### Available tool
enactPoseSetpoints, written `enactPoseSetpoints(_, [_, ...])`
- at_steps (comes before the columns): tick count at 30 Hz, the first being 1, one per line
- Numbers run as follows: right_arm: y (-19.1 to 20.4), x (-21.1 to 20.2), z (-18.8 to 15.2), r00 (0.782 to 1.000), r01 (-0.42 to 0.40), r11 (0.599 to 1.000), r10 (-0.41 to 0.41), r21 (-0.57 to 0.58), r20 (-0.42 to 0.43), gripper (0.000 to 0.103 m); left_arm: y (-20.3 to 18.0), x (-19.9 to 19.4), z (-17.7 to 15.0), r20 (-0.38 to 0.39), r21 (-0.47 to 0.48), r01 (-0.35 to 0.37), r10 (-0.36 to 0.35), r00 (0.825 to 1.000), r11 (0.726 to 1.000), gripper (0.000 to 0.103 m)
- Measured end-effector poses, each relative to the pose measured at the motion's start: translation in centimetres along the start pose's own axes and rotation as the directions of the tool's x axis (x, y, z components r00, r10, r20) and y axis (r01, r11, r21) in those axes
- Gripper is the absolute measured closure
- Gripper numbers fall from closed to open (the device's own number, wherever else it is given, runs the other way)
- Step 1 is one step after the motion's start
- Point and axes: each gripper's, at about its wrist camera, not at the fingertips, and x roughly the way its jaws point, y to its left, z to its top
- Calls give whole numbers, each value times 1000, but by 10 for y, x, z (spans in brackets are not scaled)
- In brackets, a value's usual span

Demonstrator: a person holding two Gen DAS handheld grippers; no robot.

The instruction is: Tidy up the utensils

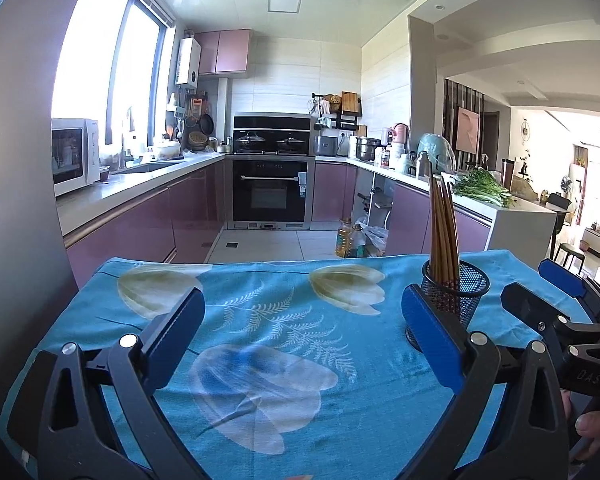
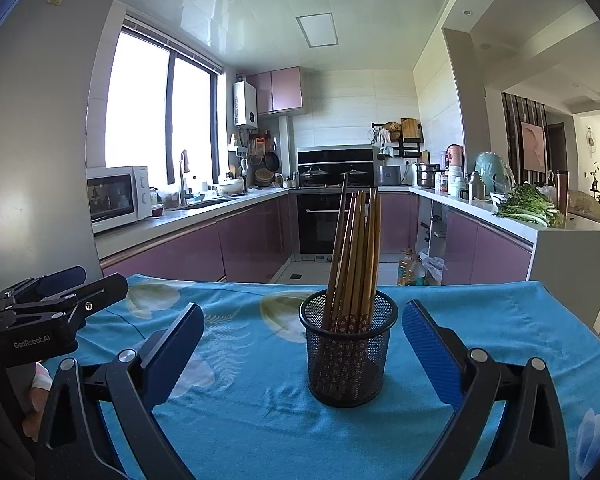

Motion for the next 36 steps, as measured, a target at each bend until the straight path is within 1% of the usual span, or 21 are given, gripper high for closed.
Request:
enactPoseSetpoints(10, [-5, 1, 0, 1000, -5, 1000, 5, 15, 5, 7, 0, -4, 2, 15, -4, -3, 3, 1000, 1000, 6])
enactPoseSetpoints(36, [-3, -1, -1, 1000, -14, 1000, 14, 14, 13, 7, 3, -7, 3, 20, -9, -16, 16, 1000, 1000, 6])
